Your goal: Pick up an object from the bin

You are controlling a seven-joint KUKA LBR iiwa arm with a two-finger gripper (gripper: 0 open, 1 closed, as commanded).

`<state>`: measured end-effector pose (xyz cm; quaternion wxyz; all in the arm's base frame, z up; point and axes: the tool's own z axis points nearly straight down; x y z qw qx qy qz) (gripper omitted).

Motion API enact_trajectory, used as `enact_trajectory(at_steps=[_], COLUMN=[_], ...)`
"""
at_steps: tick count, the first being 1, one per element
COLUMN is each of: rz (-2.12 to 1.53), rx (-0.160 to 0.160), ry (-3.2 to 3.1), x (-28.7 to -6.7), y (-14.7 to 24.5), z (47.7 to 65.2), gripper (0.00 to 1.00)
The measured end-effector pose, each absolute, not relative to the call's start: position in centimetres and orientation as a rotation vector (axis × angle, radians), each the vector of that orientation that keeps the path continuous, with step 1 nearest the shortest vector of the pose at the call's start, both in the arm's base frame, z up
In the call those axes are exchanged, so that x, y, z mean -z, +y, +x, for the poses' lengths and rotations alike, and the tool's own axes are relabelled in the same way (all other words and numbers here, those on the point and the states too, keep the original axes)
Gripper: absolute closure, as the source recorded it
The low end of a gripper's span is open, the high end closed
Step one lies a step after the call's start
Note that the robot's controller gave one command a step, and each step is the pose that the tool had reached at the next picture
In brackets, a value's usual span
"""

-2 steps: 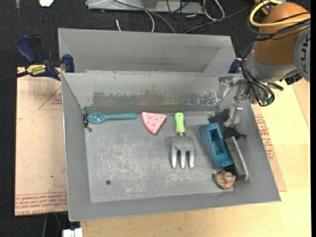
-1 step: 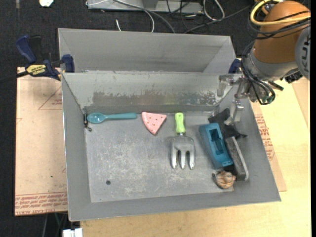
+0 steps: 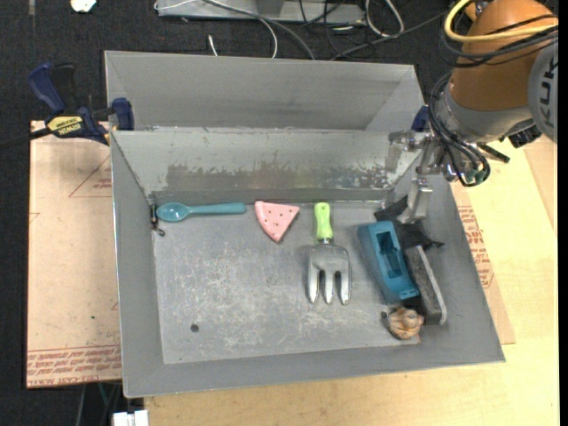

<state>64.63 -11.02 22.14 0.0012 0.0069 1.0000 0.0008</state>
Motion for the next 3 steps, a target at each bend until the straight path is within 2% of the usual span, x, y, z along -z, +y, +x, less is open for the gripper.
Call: enact_trajectory(at_steps=[1,2,3], rz=[0.366,0.340,0.104], rx=[-0.002,-0.003,-0.006], ry=[3.115,3.113,3.131], x=[-18.5,-14.6,-8.3], y=[-11.0,-11.5,-13.3], z=[65.0,62.3,62.4], gripper=[0.00,0.00,0.00])
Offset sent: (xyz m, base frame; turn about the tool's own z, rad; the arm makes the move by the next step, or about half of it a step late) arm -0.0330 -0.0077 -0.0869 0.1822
